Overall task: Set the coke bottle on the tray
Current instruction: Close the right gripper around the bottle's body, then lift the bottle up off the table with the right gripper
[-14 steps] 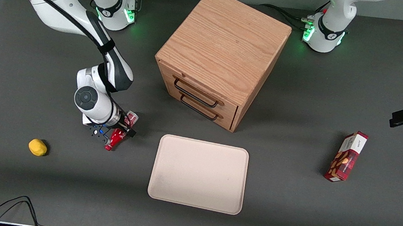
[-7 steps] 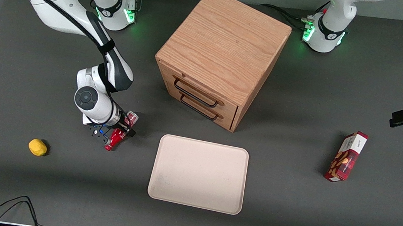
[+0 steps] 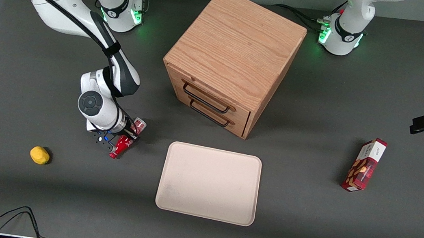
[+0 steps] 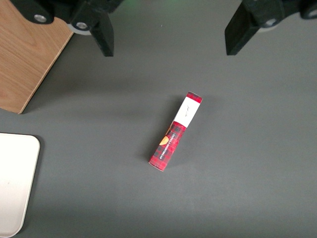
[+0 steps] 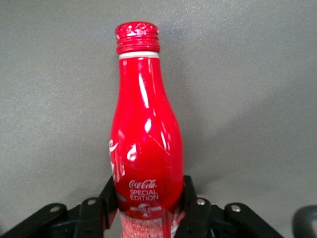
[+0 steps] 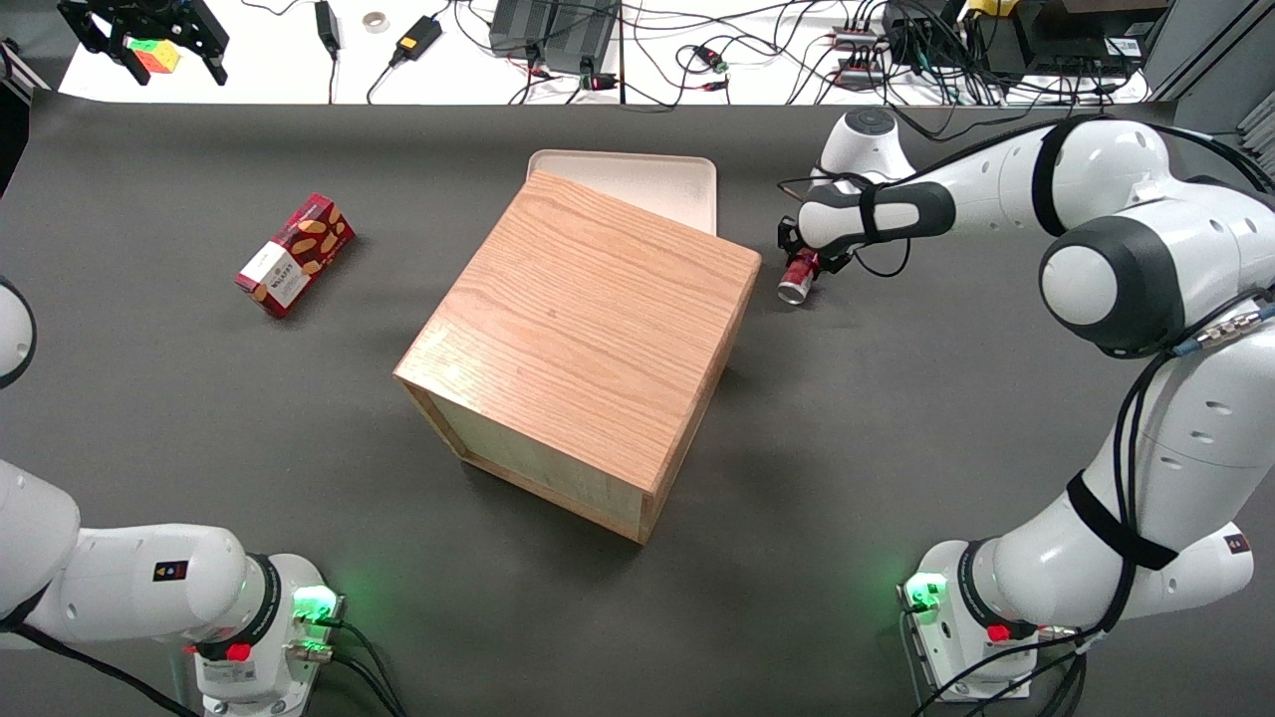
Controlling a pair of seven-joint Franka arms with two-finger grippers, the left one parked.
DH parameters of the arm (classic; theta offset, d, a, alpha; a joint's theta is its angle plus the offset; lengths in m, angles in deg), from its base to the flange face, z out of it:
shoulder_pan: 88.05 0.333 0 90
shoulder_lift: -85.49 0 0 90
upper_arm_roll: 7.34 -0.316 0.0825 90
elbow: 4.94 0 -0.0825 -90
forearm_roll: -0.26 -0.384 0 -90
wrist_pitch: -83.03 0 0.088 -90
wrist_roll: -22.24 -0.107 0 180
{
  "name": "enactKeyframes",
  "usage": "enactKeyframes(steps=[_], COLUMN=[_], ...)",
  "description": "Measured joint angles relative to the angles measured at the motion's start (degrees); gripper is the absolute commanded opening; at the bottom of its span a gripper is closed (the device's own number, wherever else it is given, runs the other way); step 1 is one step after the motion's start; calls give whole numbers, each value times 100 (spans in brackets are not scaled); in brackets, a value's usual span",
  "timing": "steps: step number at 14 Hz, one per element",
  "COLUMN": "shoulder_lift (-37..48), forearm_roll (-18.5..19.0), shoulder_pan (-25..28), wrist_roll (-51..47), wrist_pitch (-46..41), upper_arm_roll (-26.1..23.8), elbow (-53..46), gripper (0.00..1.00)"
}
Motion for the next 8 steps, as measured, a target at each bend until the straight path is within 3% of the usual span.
enactKeyframes(steps=[5,8], shoulder_lift=[18,326], forearm_roll=[5,16], shoulder_pan=[-24,-69], wrist_roll=[-2,-2], wrist_pitch=[-16,-551], upper_arm_roll=[3,9], elbow=[-11,-112], gripper=[0,0])
